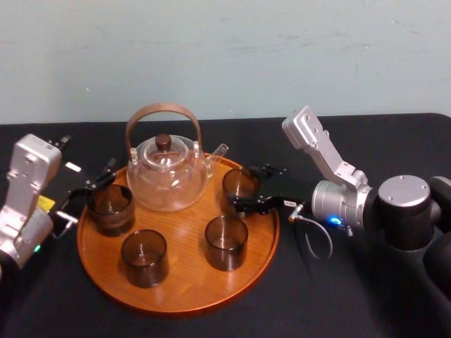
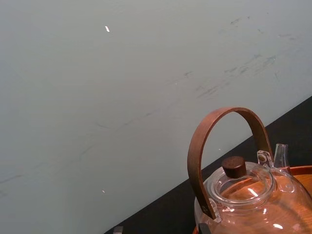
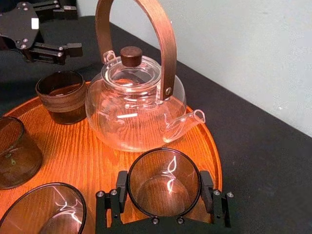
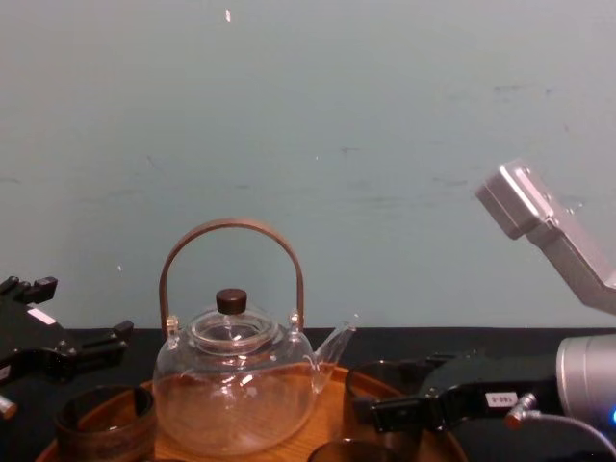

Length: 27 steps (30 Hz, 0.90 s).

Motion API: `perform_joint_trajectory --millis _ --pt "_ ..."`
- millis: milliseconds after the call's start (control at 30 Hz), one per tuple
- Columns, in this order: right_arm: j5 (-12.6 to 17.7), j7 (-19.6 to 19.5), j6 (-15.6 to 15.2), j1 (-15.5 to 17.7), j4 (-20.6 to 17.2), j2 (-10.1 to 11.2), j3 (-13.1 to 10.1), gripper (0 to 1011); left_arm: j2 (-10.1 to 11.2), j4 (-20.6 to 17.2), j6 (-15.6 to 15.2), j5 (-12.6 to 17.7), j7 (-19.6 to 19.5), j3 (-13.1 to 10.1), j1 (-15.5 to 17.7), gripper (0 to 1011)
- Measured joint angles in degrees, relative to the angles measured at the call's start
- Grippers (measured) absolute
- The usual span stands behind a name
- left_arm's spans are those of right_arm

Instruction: Pick up the glass from the table and place it on the tray.

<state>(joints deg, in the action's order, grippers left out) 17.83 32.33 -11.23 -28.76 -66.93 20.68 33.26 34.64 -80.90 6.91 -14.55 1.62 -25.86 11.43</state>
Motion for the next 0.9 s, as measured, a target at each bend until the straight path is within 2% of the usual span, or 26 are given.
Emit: perform_joint_trajectory --millis 533,733,900 --pt "-0.82 -0.18 -0.24 0.0 -0.09 0.02 0.26 900 0.0 0.0 0.0 0.0 0.0 0.0 0.0 1001" --pt "-0.71 -0.18 -0.25 0.0 -0.09 0.02 0.23 1002 0.0 0.0 0.0 0.0 0.0 0.0 0.0 1001" --pt "-0.65 -0.17 -0.25 0.02 -0.09 0.02 0.21 1002 0.0 0.0 0.0 0.0 0.0 0.0 0.0 1002"
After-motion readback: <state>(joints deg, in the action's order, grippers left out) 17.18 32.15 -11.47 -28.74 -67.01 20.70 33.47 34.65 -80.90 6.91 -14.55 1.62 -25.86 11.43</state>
